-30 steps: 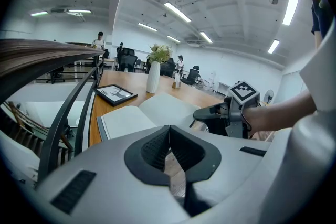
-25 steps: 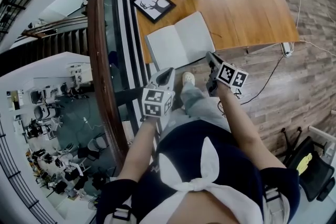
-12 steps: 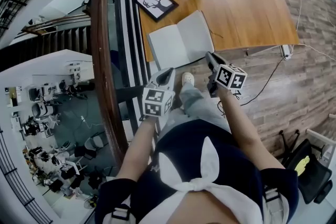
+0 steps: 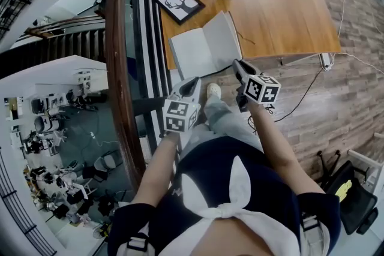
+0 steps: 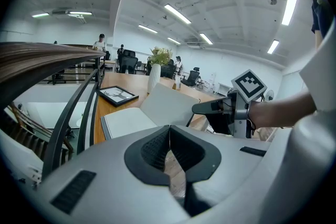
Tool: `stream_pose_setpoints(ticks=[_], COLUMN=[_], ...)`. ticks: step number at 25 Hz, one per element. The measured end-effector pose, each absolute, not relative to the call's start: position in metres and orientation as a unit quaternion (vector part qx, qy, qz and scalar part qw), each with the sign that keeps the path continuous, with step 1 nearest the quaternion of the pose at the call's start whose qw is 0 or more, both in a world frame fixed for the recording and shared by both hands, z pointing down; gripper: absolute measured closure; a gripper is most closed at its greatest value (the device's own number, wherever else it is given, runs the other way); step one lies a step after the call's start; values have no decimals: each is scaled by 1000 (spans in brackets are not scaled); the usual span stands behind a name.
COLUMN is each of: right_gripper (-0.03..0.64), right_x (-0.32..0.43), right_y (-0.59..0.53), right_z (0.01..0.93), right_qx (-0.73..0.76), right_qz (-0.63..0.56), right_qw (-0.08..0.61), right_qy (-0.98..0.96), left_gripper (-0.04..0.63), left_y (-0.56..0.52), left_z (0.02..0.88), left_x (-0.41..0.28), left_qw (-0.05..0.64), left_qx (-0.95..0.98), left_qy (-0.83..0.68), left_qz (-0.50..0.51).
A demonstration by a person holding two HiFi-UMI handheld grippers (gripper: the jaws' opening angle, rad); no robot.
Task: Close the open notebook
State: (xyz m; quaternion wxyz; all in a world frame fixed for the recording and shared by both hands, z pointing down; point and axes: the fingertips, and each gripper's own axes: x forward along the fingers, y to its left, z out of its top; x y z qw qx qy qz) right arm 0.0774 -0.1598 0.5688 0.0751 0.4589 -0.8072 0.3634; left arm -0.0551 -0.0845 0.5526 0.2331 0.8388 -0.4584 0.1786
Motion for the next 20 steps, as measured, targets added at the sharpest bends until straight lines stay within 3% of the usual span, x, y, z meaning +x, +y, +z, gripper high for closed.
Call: stream_pose_setpoints(ticks=[20], right_gripper=[577], right_x=[51], right_y=[-148], right_z=[555], right_qx=[416], right_qz=[265], right_qw=[153], right_qy=[-856], left_gripper=[575], left_y=[-74], left_z=[548], left_x=[-58], left_qw=[237], left_qx=[832], left_qy=[-473], left_qz=[168])
